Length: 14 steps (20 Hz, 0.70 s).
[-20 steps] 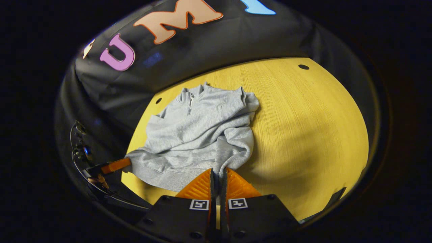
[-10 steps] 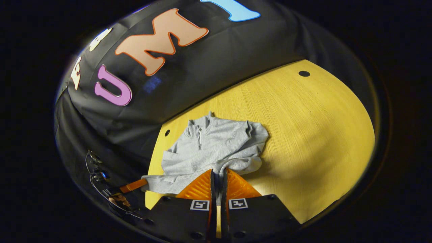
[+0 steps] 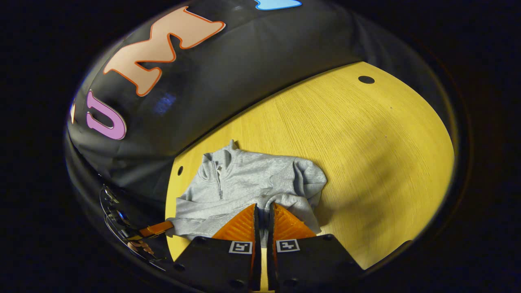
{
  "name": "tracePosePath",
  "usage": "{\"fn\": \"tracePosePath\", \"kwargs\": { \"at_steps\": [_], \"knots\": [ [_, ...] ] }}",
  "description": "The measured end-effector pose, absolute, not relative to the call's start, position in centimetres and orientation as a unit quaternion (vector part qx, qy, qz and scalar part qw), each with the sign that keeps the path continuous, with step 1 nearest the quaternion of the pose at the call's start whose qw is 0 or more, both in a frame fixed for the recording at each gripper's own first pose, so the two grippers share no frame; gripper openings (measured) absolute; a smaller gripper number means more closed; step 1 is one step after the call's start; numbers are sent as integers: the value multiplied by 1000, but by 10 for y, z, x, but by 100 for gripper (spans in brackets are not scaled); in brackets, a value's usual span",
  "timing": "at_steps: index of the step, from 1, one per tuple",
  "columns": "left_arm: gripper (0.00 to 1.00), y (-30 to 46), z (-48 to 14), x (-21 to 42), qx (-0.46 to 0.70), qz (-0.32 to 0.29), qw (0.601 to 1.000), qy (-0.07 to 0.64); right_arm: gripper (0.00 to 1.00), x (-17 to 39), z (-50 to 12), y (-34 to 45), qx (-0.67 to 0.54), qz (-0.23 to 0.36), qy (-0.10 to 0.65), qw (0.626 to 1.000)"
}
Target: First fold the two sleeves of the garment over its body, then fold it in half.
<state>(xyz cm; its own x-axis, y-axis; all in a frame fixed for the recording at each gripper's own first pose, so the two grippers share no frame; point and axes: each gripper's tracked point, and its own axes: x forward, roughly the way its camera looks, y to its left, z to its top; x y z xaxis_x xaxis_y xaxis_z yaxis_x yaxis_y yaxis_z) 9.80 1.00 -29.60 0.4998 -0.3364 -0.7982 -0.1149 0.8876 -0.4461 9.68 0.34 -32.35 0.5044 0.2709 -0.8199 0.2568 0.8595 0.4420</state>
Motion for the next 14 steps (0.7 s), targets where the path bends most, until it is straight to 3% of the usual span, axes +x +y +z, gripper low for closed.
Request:
{"fn": "tracePosePath", "kwargs": {
  "at_steps": [1, 2, 4, 6, 7, 10, 14],
  "knots": [
    [0, 9, -302, 102, -228, -62, 832, 501, 1, 100, -330, 3, 262, -1, 501, 825],
    [4, 8, -304, 106, -232, -56, 829, 505, 13, 103, -334, 3, 265, -5, 502, 823],
    [8, 6, -303, 115, -259, -48, 823, 503, 13, 111, -333, 5, 290, -15, 494, 820],
    [7, -1, -292, 130, -310, -52, 824, 471, 28, 127, -318, 13, 348, -14, 460, 816],
    [28, -2, -283, 137, -332, -56, 825, 454, 49, 135, -307, 18, 374, -10, 438, 818],
    [100, 14, -259, 150, -321, -46, 858, 398, 97, 162, -272, -1, 367, -16, 353, 861],
    [96, 40, -225, 166, -210, -17, 922, 326, 95, 160, -242, -4, 303, -11, 296, 906]
  ]
}}
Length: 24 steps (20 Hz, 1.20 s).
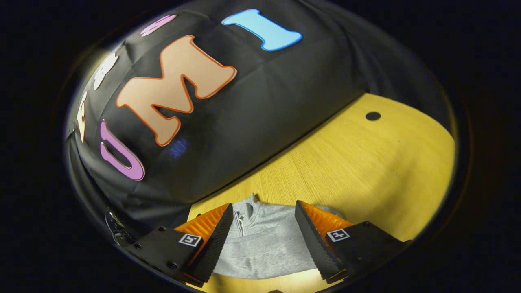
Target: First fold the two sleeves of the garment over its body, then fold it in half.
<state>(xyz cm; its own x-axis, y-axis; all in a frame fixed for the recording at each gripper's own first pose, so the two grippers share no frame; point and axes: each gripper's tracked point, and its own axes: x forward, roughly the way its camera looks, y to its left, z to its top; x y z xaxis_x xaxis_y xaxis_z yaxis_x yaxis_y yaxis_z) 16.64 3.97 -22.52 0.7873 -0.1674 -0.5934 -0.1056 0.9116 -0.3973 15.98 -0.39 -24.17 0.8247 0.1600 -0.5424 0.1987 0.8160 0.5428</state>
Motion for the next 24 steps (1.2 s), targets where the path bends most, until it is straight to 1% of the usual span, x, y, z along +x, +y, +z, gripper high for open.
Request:
{"fn": "tracePosePath", "kwargs": {
  "at_steps": [3, 5, 7, 9, 10, 12, 13, 14, 15, 18, 20, 24],
  "knots": [
    [96, 53, -188, 165, -110, 0, 958, 265, 95, 144, -216, -8, 228, -8, 252, 941],
    [96, 54, -157, 157, -61, 10, 973, 224, 96, 131, -189, -15, 177, -10, 210, 962],
    [96, 43, -139, 155, -38, 15, 981, 192, 96, 114, -159, -22, 137, -21, 166, 976],
    [96, 37, -118, 141, -31, 16, 986, 164, 96, 97, -130, -26, 110, -32, 125, 986],
    [95, 36, -106, 136, -34, 10, 990, 137, 96, 86, -118, -25, 97, -32, 106, 989],
    [94, 34, -83, 115, -31, 7, 993, 111, 96, 70, -96, -23, 64, -27, 63, 996],
    [96, 35, -78, 110, -24, 12, 994, 104, 95, 62, -90, -24, 37, -30, 46, 998],
    [100, 34, -76, 108, -18, 19, 995, 99, 95, 56, -88, -23, 15, -30, 36, 999],
    [97, 35, -72, 102, -15, 28, 995, 96, 95, 47, -85, -19, 3, -26, 32, 999],
    [97, 36, -63, 99, -21, 29, 996, 83, 96, 33, -82, 0, 8, -1, 34, 999],
    [97, 36, -61, 96, -17, 28, 996, 79, 98, 32, -79, 2, 14, 0, 33, 999],
    [97, 37, -64, 98, -11, 33, 997, 67, 98, 33, -72, 7, 26, 2, 26, 999]
  ]
}}
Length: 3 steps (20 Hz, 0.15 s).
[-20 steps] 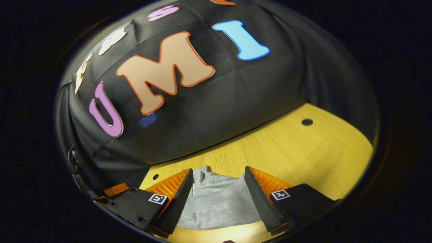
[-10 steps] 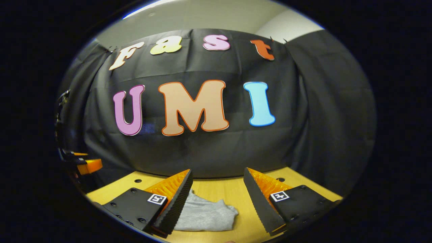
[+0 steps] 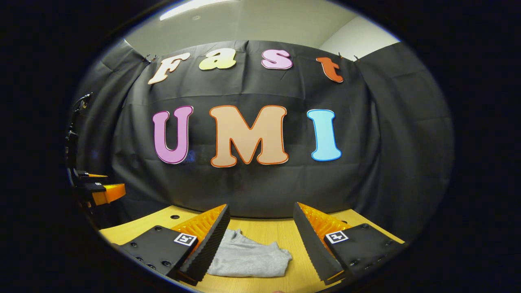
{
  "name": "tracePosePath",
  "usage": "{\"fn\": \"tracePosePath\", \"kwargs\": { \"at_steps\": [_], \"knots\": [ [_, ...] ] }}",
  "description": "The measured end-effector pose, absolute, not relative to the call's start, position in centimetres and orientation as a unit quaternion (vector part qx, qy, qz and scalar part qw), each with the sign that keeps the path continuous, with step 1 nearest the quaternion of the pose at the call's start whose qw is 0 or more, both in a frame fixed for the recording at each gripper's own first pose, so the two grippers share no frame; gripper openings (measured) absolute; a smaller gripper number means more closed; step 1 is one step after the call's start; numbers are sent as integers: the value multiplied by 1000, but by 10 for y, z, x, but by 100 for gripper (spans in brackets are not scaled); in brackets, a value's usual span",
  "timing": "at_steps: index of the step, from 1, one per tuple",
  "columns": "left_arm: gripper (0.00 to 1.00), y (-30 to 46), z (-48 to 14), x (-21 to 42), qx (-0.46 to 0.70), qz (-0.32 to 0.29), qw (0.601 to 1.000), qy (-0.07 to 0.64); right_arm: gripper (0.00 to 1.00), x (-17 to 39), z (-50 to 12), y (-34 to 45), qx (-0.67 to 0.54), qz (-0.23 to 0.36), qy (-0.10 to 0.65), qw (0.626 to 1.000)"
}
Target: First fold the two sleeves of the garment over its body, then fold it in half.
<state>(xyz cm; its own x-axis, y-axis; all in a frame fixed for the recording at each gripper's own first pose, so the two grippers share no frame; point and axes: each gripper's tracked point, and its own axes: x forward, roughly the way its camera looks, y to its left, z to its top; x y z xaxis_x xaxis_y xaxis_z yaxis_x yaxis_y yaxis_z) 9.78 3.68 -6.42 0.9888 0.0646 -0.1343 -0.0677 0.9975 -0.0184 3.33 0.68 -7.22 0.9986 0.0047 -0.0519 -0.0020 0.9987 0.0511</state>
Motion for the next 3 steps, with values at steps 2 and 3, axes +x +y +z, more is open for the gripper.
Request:
{"fn": "tracePosePath", "kwargs": {
  "at_steps": [2, 3],
  "knots": [
    [97, 37, -63, 96, -13, 29, 998, 58, 99, 33, -79, 9, 28, 3, 37, 999],
    [97, 38, -63, 95, -12, 28, 998, 56, 98, 31, -81, 11, 31, 4, 42, 999]
  ]
}}
